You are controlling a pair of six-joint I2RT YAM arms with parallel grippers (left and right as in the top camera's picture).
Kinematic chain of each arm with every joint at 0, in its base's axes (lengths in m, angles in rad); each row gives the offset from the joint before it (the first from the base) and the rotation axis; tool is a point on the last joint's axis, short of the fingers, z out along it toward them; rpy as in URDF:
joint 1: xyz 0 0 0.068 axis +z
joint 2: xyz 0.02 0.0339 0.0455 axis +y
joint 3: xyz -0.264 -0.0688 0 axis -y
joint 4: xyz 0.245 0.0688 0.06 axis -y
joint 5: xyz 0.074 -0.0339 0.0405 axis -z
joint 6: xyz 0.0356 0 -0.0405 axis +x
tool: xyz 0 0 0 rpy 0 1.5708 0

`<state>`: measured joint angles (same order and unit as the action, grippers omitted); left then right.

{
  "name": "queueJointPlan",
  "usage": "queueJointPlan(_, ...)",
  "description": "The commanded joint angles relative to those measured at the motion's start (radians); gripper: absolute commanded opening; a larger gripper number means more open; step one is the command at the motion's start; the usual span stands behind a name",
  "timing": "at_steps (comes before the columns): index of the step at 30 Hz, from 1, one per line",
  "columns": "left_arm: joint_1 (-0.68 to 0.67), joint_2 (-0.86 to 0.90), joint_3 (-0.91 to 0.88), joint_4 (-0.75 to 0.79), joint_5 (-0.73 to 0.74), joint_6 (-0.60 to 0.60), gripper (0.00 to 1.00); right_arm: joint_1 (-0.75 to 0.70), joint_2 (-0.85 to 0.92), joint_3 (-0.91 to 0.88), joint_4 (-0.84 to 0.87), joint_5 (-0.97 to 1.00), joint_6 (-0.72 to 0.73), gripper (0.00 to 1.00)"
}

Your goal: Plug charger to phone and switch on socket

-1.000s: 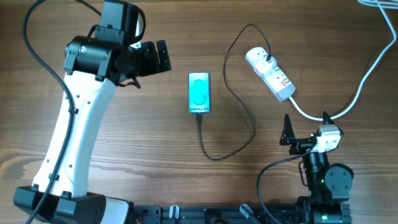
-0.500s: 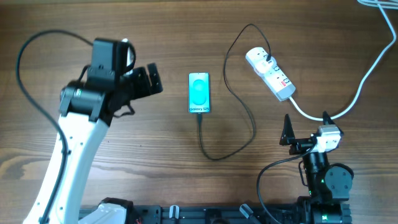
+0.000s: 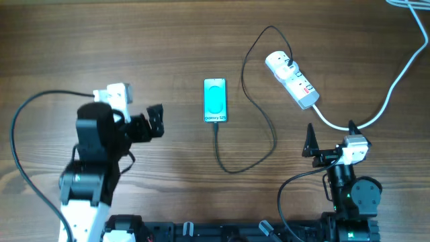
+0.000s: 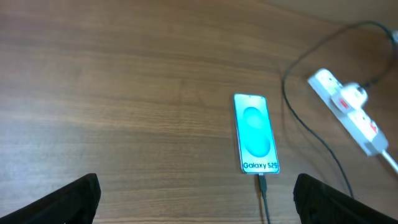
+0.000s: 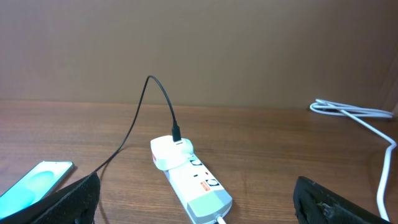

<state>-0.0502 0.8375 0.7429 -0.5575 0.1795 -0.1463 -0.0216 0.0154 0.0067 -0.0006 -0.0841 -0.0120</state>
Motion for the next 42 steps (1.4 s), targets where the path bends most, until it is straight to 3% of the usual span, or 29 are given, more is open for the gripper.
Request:
queueJointPlan(1,0.011,-0.113,-0.099,0.041,0.056,0.121,1.00,-0.004,-0.012,-0.002,0.002,0.017,0.014,1.00)
queueJointPlan(12,0.037,-0.478,-0.393,0.152,0.056,0.116,1.00,-0.004,-0.012,-0.002,0.002,0.017,0.013,1.00)
queueJointPlan(19,0.037,-0.668,-0.479,0.203,0.056,0.116,1.00,-0.004,-0.012,-0.002,0.002,0.017,0.014,1.00)
queueJointPlan(31,0.037,-0.829,-0.645,0.454,0.037,0.077,1.00,-0.004,-0.011,-0.002,0.002,0.017,0.014,1.00)
queueJointPlan(37,0.036,-0.835,-0.737,0.606,0.012,-0.005,1.00,-0.004,-0.011,-0.002,0.002,0.017,0.014,1.00)
queueJointPlan(42,0.035,-0.835,-0.737,0.606,-0.086,-0.053,1.00,-0.004,-0.011,-0.002,0.002,0.017,0.013,1.00)
